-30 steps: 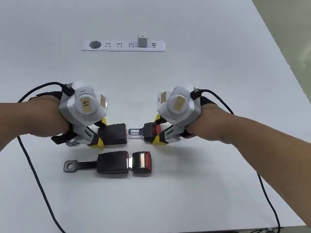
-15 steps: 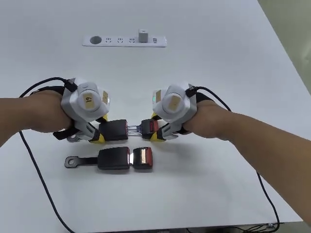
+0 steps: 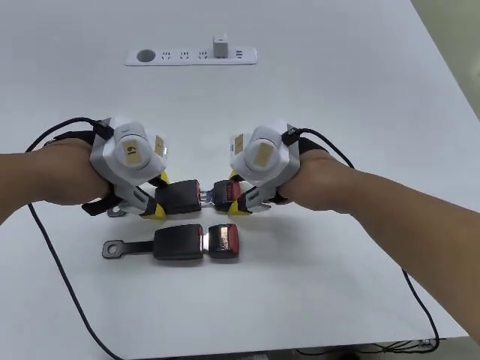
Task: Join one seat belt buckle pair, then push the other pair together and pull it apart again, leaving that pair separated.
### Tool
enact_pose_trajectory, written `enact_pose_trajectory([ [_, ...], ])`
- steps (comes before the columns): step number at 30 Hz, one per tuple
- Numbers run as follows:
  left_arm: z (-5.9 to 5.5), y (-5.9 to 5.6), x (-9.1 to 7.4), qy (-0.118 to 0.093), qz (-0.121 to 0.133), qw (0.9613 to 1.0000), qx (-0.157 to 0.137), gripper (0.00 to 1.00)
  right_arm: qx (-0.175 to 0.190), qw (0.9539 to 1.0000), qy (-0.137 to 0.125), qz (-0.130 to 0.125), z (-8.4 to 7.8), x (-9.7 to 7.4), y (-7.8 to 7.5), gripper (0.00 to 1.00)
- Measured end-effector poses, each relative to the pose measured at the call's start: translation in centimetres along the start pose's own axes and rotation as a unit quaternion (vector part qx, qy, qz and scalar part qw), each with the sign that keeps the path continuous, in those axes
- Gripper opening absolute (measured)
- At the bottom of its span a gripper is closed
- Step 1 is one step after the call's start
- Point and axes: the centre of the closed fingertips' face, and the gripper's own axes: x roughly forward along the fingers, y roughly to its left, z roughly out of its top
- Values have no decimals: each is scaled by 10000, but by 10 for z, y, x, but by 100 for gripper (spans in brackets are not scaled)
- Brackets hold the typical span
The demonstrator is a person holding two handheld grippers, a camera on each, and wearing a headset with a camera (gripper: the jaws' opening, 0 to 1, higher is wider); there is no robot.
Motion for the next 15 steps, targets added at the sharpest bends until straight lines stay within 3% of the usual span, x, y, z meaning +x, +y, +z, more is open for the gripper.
enact_pose_trajectory([
  [15,1,0,0,-3,-45,9999,148,31,-107,9999,34,25,0,1,-2,30],
])
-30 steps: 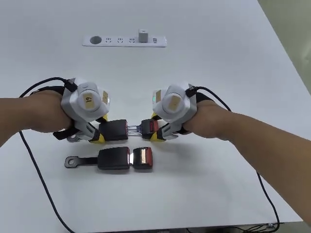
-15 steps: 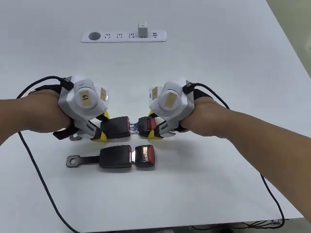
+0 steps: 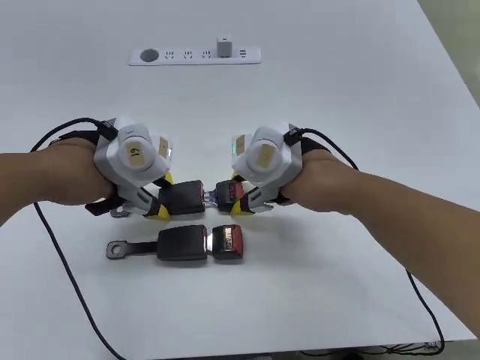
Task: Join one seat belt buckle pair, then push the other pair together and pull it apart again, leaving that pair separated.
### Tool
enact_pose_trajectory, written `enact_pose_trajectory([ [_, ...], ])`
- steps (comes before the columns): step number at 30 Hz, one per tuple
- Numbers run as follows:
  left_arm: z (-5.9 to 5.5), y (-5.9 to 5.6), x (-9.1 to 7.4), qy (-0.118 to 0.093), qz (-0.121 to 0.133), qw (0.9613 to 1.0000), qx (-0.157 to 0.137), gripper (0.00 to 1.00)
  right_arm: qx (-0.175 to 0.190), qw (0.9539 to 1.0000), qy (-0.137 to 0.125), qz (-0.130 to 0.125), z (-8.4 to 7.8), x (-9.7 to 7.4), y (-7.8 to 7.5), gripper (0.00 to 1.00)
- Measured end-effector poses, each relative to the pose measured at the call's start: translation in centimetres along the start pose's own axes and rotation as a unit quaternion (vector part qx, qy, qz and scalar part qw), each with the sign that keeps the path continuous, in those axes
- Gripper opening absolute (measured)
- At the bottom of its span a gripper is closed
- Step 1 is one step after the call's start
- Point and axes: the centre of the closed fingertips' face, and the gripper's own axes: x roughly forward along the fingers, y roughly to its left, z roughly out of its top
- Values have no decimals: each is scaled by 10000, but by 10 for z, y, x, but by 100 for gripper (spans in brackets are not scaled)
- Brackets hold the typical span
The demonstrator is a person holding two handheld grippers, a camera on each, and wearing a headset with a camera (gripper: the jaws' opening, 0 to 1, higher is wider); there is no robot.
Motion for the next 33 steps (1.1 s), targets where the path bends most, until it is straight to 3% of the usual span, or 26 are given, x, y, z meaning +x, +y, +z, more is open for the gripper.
enact_pose_trajectory([
  [8,-2,2,2,13,12,10000,-29,31,-86,9999,114,-2,1,-1,-1,30],
  [33,-1,0,1,78,12,10000,16,30,-104,9999,-39,48,9,7,1,29],
])
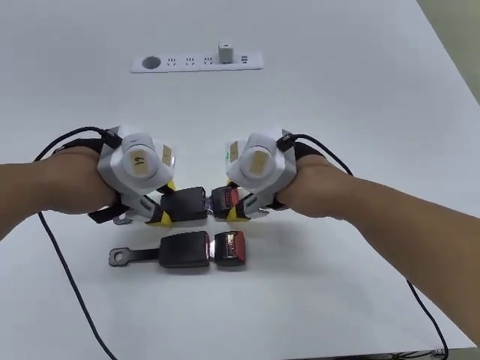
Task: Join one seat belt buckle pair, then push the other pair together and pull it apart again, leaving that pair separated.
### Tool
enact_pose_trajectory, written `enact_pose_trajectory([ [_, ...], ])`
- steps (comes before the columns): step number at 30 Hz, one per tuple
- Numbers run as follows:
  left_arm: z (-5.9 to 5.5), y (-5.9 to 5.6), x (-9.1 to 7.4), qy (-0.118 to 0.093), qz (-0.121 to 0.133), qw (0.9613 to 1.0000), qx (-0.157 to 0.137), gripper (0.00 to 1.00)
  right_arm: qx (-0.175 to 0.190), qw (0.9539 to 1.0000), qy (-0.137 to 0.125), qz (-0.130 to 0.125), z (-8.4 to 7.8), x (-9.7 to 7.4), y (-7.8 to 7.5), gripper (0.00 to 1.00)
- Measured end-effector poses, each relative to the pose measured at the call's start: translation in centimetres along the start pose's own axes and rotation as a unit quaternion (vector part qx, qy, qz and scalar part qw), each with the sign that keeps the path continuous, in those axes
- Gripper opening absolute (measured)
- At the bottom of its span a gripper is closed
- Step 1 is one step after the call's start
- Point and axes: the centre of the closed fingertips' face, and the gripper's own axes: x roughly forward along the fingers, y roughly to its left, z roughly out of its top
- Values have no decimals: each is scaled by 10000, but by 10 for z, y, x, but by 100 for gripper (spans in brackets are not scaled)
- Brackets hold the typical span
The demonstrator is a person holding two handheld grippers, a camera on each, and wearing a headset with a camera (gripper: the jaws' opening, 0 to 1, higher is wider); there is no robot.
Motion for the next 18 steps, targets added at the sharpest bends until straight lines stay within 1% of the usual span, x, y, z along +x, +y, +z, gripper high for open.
enact_pose_trajectory([
  [7,-1,1,1,43,-6,10000,6,30,-12,10000,77,7,1,2,0,29],
  [10,-2,2,1,-12,8,10000,-53,30,9,10000,65,17,1,2,-1,29],
  [13,-2,2,1,-33,3,10000,-62,30,73,9999,69,26,0,1,0,29],
  [18,-1,1,1,25,-16,10000,-14,31,59,10000,72,15,1,1,-1,30],
])
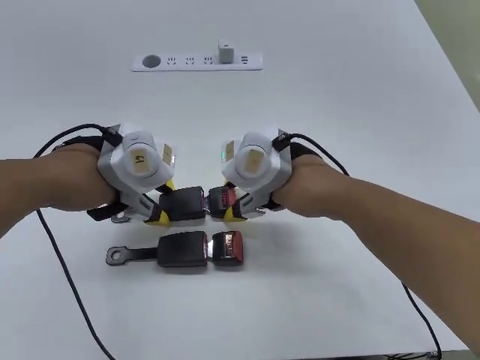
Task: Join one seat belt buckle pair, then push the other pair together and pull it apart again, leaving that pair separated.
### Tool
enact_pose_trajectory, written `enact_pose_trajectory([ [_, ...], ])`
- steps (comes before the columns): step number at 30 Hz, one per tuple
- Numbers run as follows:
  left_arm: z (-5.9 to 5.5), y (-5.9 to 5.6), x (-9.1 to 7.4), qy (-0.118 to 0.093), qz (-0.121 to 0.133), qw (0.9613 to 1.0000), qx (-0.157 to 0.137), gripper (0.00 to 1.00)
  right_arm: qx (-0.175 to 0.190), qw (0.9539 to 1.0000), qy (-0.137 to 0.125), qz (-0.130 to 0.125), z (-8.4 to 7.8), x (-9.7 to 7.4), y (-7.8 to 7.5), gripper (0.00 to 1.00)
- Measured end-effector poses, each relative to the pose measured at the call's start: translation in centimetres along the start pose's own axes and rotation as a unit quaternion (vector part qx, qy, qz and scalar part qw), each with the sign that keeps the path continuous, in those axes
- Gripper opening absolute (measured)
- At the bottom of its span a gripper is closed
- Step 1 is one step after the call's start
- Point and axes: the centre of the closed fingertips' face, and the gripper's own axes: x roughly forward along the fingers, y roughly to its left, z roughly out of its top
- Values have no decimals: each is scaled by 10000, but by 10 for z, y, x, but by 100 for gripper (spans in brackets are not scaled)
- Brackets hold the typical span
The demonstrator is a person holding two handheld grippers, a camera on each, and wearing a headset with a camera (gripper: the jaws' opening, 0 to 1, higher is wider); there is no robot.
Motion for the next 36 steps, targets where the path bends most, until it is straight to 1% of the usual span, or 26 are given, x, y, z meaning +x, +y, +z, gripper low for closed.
enact_pose_trajectory([
  [2,0,0,0,-10,12,10000,-37,31,17,10000,-10,11,1,-1,1,30],
  [7,0,0,-1,-31,4,10000,-24,30,-11,10000,-7,33,0,-2,1,30],
  [9,1,-1,-1,-12,1,10000,-9,30,-5,10000,14,31,-1,-3,2,30],
  [12,0,-1,-1,3,-8,10000,16,31,26,10000,-26,43,-6,-4,1,30],
  [14,-1,0,0,2,-2,10000,16,31,-3,10000,0,36,-6,-6,2,31],
  [16,-2,0,-1,-42,-16,10000,21,31,-28,10000,28,30,-9,-7,1,31],
  [18,-2,1,-1,-126,-39,9999,-53,31,-12,10000,-38,16,-11,-10,-1,31],
  [19,1,-2,0,-129,-38,9999,-42,31,56,9999,-104,37,-11,-10,1,31],
  [20,2,-3,0,-130,-38,9999,-20,31,15,10000,-72,16,-12,-10,4,31],
  [23,1,-2,0,-111,-21,9999,-28,31,25,10000,-44,-34,-15,-11,4,31],
  [29,1,-2,-1,-47,6,10000,-52,31,148,9998,-5,-122,-34,-24,4,32],
  [30,1,-2,-1,-37,7,10000,-40,31,150,9998,37,-151,-40,-27,1,32],
  [33,1,-1,-1,-30,7,10000,-46,31,199,9996,72,-164,-51,-32,1,32],
  [36,1,-1,-1,-28,-2,10000,-26,31,250,9994,139,-205,-63,-41,3,32],
])
